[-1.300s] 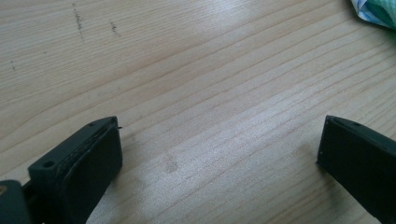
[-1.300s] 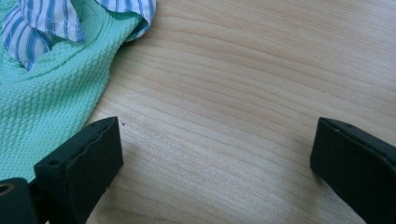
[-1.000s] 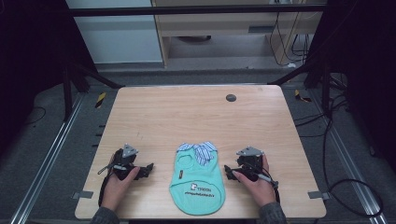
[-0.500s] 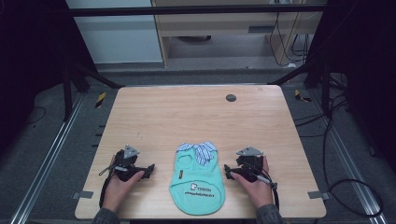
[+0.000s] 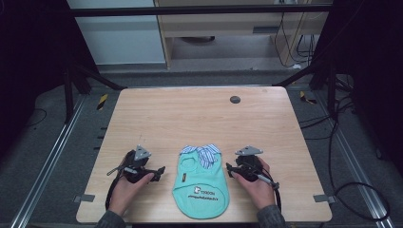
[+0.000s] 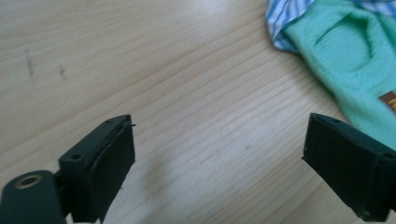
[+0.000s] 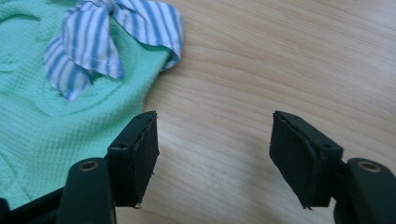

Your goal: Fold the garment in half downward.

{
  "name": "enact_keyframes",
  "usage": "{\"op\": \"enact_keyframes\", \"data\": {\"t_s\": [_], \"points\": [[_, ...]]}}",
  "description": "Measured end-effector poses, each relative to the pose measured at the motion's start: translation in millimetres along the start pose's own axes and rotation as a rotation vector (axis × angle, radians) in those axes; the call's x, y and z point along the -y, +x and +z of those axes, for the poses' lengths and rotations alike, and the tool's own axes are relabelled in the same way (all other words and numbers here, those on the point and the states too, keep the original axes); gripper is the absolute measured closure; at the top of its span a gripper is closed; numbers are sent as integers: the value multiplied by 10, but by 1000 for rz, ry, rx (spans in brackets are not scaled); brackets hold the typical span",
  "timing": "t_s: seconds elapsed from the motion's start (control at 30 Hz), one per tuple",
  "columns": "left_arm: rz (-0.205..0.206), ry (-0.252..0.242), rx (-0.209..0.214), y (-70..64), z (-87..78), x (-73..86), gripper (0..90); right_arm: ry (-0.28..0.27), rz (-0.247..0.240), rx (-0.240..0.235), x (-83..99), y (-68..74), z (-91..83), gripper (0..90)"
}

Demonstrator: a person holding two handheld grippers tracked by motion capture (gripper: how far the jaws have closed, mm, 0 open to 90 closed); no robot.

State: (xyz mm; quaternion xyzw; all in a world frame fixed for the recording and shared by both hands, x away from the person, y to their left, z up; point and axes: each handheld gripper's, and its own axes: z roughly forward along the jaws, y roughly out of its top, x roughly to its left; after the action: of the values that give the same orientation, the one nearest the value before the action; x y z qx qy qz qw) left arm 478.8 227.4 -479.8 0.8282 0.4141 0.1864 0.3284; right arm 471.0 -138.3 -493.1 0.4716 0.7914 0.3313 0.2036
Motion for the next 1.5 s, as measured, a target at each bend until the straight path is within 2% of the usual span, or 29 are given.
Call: {"op": "enact_keyframes", "data": {"t_s": [0.03, 0.07, 0.1, 0.13, 0.17, 0.2, 0.23, 0.27, 0.3, 0.33, 0.37, 0.47, 0.6, 0.67, 0.87, 1.03, 1.23, 1.5], "points": [[8, 4, 3, -10, 31, -55, 119, 15, -22, -11, -68, 18, 35, 349], [21, 11, 5, -18, 61, -113, 119, 15, -22, -11, -68, 18, 35, 349], [23, 14, 13, -28, 92, -171, 134, 20, -47, -30, -157, 44, 48, 353], [23, 18, 24, -35, 122, -229, 134, 20, -47, -30, -157, 44, 48, 353], [16, 25, 57, -46, 184, -333, 184, 15, -69, -33, -259, 61, 62, 405], [16, 25, 57, -46, 184, -333, 196, 16, -74, -42, -310, 67, 73, 430], [-10, 19, 81, -62, 236, -417, 210, 17, -75, -52, -358, 70, 90, 454], [-10, 19, 81, -62, 236, -417, 233, 17, -75, -52, -358, 70, 90, 454], [-7, 18, 83, -85, 282, -500, 253, 23, -94, -61, -446, 80, 118, 522], [-7, 18, 83, -85, 282, -500, 276, 23, -94, -61, -446, 80, 118, 522], [-10, 18, 84, -95, 303, -538, 276, 28, -103, -71, -486, 86, 133, 552], [-30, 3, 98, -134, 351, -659, 367, 35, -124, -78, -594, 105, 189, 663], [-36, 14, 102, -151, 423, -710, 414, 48, -136, -89, -646, 113, 271, 710], [-38, 34, 99, -158, 513, -730, 429, 43, -124, -95, -658, 105, 324, 728], [-34, 81, 88, -192, 691, -722, 446, 67, -98, -95, -647, 69, 506, 699], [-48, 75, 84, -220, 749, -737, 454, 60, -68, -117, -653, 56, 563, 658], [-51, 91, 88, -214, 793, -733, 461, 79, -58, -121, -638, 78, 616, 609], [-51, 86, 89, -227, 814, -728, 464, 88, -55, -130, -634, 90, 630, 613]]}}
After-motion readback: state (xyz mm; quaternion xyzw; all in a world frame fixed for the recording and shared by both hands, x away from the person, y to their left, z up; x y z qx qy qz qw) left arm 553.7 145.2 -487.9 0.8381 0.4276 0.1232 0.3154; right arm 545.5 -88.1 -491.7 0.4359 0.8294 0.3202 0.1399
